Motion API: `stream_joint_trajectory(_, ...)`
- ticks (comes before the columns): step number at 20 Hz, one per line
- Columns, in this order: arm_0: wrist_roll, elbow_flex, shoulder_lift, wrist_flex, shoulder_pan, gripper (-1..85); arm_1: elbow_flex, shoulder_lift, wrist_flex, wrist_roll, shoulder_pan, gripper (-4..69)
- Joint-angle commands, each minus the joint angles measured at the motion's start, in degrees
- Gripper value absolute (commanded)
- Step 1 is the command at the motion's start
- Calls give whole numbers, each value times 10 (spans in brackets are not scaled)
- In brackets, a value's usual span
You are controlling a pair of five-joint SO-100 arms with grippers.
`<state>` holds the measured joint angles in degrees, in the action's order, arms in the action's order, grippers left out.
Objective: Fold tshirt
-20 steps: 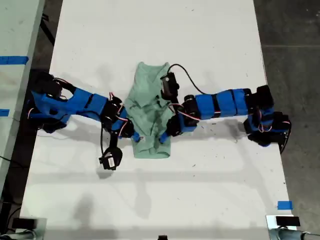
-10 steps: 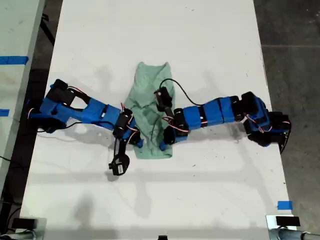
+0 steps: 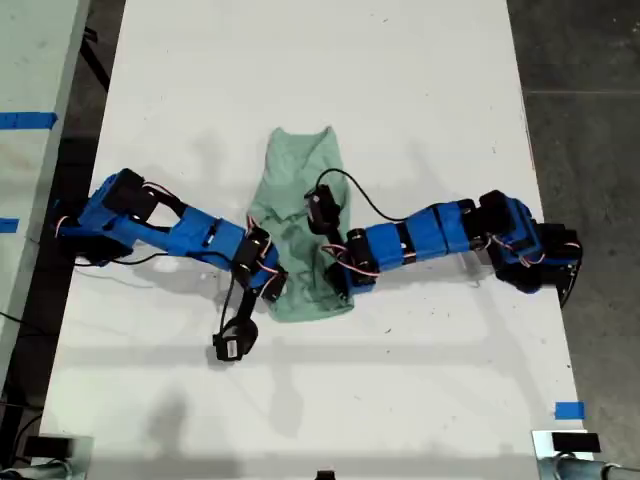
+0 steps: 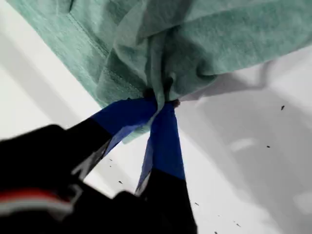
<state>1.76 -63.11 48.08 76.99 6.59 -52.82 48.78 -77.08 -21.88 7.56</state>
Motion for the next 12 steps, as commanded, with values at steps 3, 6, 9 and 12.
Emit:
stream_joint_trajectory(3,3,67,16,26,49,1,33,37,-3,9,36,-13)
stream_joint_trajectory(6,23,89,61,-2,91,1,35,94,-32,21,80,-12)
stream_joint_trajectory(9,29,95,123,-44,115,1,42,158,-35,10,86,-12)
stream_joint_trajectory(12,32,91,192,-47,104,1,57,178,-18,-48,33,-12)
